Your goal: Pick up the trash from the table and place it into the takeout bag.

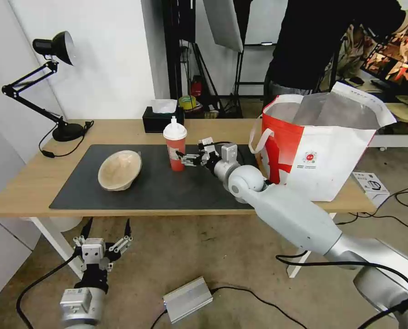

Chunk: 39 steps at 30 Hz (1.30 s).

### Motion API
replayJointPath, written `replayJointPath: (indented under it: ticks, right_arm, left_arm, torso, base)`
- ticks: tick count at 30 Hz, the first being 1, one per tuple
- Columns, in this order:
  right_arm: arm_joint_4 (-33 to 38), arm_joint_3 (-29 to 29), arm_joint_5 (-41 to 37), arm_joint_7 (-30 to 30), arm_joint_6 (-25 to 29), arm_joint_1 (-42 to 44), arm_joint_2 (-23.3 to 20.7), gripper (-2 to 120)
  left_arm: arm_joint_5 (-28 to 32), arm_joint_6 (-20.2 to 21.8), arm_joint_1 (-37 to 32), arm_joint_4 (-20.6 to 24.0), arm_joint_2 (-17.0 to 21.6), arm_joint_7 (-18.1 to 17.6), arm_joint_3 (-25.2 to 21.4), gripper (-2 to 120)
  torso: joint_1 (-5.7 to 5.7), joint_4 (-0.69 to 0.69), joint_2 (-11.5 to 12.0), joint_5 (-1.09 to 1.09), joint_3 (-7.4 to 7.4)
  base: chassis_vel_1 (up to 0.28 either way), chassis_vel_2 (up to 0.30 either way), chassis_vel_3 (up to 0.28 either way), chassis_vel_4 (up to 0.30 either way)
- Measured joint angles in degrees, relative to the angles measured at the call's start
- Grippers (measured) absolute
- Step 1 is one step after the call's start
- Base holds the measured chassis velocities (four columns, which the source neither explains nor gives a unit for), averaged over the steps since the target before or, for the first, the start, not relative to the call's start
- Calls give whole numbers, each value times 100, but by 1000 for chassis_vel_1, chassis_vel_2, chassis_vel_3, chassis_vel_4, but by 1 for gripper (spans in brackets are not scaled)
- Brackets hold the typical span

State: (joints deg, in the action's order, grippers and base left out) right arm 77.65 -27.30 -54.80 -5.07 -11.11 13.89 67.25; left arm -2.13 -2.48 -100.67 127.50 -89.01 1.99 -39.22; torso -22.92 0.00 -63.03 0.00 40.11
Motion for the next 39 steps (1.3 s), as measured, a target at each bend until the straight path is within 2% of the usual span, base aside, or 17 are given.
replayJointPath:
  ticks: [16,39]
  right_arm:
    - [-587,-162,110,108,125,-198,373,100]
    - [-1053,-195,207,188,231,-276,724,100]
  left_arm:
    - [10,-22,29,-81,29,1,11,100]
    - [20,-51,37,-134,27,-2,21,100]
  torso:
    - [0,0,0,0,0]
    - [0,0,0,0,0]
  base:
    - [0,0,0,0]
    - [0,0,0,0]
